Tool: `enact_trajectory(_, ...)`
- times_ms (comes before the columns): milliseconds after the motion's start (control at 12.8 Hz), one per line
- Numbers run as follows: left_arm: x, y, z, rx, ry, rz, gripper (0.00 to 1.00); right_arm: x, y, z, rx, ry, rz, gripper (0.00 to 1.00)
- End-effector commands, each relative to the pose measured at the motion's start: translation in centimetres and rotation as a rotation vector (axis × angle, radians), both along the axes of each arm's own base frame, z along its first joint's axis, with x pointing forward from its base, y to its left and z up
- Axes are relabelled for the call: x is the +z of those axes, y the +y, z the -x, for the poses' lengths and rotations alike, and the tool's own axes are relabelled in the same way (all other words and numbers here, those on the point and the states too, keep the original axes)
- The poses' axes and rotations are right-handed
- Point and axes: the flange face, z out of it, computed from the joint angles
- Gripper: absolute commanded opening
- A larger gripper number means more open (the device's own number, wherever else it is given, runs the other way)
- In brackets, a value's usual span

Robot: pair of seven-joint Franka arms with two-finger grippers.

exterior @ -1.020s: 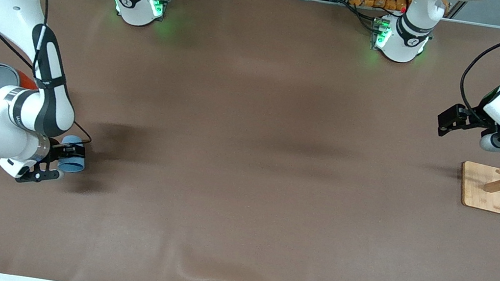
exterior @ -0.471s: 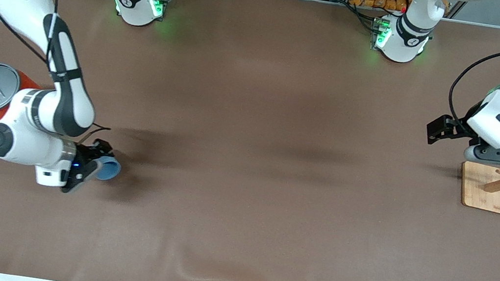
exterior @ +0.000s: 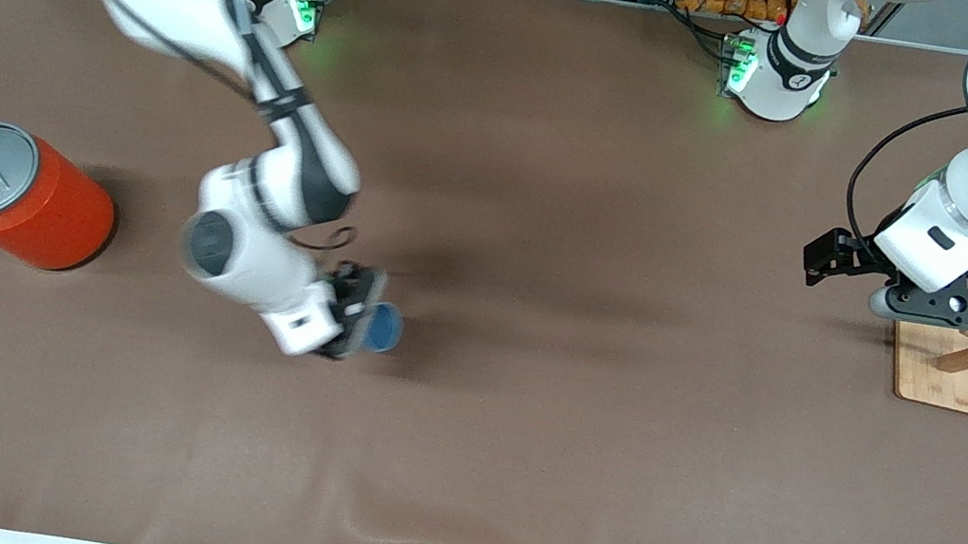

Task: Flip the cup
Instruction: 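Carry the cup toward the middle while the left gripper reaches toward it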

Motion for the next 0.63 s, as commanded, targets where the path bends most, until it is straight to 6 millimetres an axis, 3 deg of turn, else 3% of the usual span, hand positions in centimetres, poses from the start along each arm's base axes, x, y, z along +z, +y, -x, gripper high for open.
enact_trajectory(0, 0.4, 0.0, 0.0, -0.004, -0.001, 0.015, 1.0, -0.8, 7.2, 2.0, 0.145, -0.092, 0.004, 0.6)
enact_trajectory(157, 0.4, 0.0, 0.1, -0.004, 0.003, 0.014, 1.0, -1.2, 11.1, 2.9, 0.221, -0.147, 0.055, 0.6)
enact_trajectory(471, 0.6, -0.7, 0.6, -0.021, 0.012, 0.012, 1.0, -4.2, 14.9, 5.7, 0.235, -0.184, 0.175, 0.62)
enact_trajectory(549, 0.4, -0.9, 0.7, -0.019, 0.015, 0.012, 1.0, -4.7, 15.1, 6.0, 0.224, -0.179, 0.183, 0.83)
